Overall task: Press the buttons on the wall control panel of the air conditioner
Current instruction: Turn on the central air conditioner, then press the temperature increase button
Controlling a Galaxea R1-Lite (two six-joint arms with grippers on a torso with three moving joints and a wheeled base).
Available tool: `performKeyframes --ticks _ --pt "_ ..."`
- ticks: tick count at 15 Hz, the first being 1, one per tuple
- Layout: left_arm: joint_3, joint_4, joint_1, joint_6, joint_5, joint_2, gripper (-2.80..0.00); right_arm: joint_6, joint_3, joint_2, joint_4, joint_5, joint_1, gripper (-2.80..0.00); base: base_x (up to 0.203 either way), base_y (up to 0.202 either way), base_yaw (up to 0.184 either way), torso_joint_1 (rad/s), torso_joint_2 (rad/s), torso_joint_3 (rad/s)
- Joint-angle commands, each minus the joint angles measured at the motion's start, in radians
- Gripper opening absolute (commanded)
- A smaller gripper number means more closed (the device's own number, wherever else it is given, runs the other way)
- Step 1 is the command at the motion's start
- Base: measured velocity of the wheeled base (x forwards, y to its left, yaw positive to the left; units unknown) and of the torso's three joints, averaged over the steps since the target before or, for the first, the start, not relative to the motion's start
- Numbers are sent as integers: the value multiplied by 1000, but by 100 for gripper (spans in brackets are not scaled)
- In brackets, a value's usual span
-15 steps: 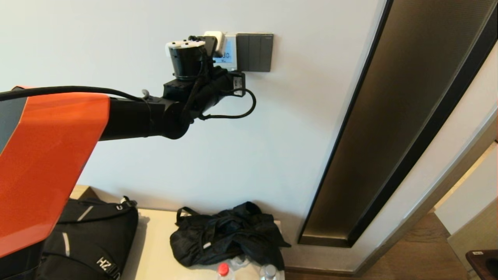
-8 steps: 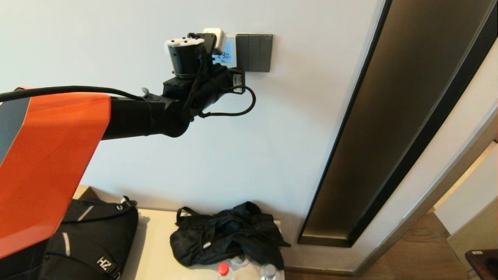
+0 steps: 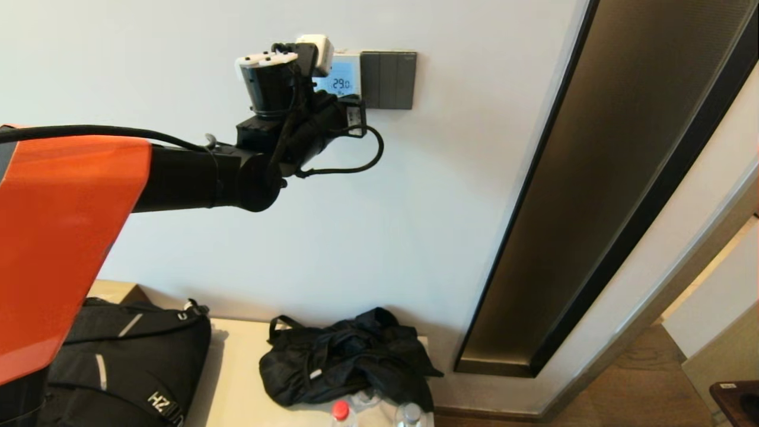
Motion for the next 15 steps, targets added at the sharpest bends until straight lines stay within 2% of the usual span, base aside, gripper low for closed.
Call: performKeyframes --ticks 1,4,9,15 --pt "59 -5 -21 1 -5 -70 -280 -1 0 2 0 0 0 -280 0 0 0 0 0 0" --pt "134 -24 -21 1 -5 -108 -280 -1 2 2 0 0 0 -280 0 0 0 0 0 0" --pt "243 -109 33 0 -6 -99 -280 -1 0 2 0 0 0 -280 0 0 0 0 0 0" --pt "187 -96 49 0 -15 -56 -280 -1 1 2 0 0 0 -280 0 0 0 0 0 0"
